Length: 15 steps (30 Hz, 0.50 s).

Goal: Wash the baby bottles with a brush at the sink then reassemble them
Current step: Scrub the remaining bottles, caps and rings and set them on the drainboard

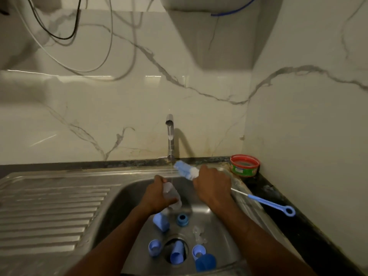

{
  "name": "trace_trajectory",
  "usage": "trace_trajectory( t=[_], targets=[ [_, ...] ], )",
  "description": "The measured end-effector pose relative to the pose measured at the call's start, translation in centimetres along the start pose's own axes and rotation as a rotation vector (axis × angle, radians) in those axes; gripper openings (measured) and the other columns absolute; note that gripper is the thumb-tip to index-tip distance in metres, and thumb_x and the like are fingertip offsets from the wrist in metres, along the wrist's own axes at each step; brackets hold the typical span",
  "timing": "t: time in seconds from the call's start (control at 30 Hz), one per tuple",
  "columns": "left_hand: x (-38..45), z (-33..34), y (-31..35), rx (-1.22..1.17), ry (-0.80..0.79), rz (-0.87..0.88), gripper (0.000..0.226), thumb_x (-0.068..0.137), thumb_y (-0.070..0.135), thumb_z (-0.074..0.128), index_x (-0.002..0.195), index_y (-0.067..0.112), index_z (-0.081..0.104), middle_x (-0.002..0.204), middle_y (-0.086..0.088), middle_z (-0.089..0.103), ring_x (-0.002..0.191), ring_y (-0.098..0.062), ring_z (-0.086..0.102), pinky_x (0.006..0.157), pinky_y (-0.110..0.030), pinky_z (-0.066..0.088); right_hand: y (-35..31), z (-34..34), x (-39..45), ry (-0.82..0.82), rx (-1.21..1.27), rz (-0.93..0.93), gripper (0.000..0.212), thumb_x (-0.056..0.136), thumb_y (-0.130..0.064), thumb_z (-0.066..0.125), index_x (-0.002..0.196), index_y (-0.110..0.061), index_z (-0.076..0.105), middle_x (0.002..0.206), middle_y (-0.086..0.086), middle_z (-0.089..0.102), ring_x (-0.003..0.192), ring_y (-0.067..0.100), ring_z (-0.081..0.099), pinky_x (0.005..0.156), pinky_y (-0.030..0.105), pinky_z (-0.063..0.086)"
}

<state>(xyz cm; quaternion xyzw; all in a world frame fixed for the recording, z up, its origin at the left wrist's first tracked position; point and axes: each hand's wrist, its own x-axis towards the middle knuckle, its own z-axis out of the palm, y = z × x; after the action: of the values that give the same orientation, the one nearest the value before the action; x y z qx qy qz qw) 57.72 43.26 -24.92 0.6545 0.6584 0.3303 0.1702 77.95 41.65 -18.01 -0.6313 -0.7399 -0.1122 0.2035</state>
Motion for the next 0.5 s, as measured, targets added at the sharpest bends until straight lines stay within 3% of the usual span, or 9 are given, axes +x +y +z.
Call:
trace_trajectory(
  t=[0.07, 0.2, 0.37, 0.5],
  targets=[
    [0.0, -0.9, 0.7, -0.050, 0.100, -0.031, 0.062, 0.073, 0.032, 0.089, 0.120, 0.021, 0.049, 0.111, 0.005, 0.057, 0.095, -0.007, 0.054, 0.069, -0.013, 0.041, 0.0, -0.9, 0.2, 0.059, 0.063, -0.015, 0.032, 0.099, -0.047, 0.052, 0.118, -0.021, 0.057, 0.111, 0.002, 0.068, 0.098, 0.021, 0.067, 0.071, 0.031, 0.041],
    [0.2, -1.2, 0.4, -0.075, 0.216, -0.050, 0.065, 0.066, 0.031, 0.093, 0.122, 0.020, 0.061, 0.116, 0.000, 0.066, 0.105, -0.015, 0.061, 0.090, -0.029, 0.049, 0.0, -0.9, 0.4, 0.090, 0.121, 0.010, 0.033, 0.099, -0.048, 0.050, 0.119, -0.022, 0.051, 0.105, 0.004, 0.069, 0.089, 0.024, 0.067, 0.066, 0.033, 0.041],
    [1.1, 0.0, -0.3, -0.172, 0.180, 0.046, 0.073, 0.076, 0.027, 0.087, 0.141, 0.028, 0.053, 0.137, -0.002, 0.059, 0.125, -0.020, 0.056, 0.100, -0.035, 0.049, 0.3, 0.3, -0.1, 0.142, 0.090, -0.055, 0.024, 0.102, -0.041, 0.045, 0.121, -0.026, 0.048, 0.097, 0.001, 0.069, 0.075, 0.022, 0.060, 0.060, 0.032, 0.037],
    [1.3, 0.7, 0.1, -0.304, 0.197, 0.095, 0.082, 0.081, 0.029, 0.084, 0.150, 0.028, 0.041, 0.141, 0.004, 0.053, 0.125, -0.014, 0.052, 0.103, -0.041, 0.050, 0.3, 1.0, 0.0, 0.167, 0.096, -0.050, 0.025, 0.103, -0.042, 0.044, 0.124, -0.028, 0.046, 0.109, 0.003, 0.061, 0.084, 0.022, 0.062, 0.064, 0.034, 0.046]
  ],
)
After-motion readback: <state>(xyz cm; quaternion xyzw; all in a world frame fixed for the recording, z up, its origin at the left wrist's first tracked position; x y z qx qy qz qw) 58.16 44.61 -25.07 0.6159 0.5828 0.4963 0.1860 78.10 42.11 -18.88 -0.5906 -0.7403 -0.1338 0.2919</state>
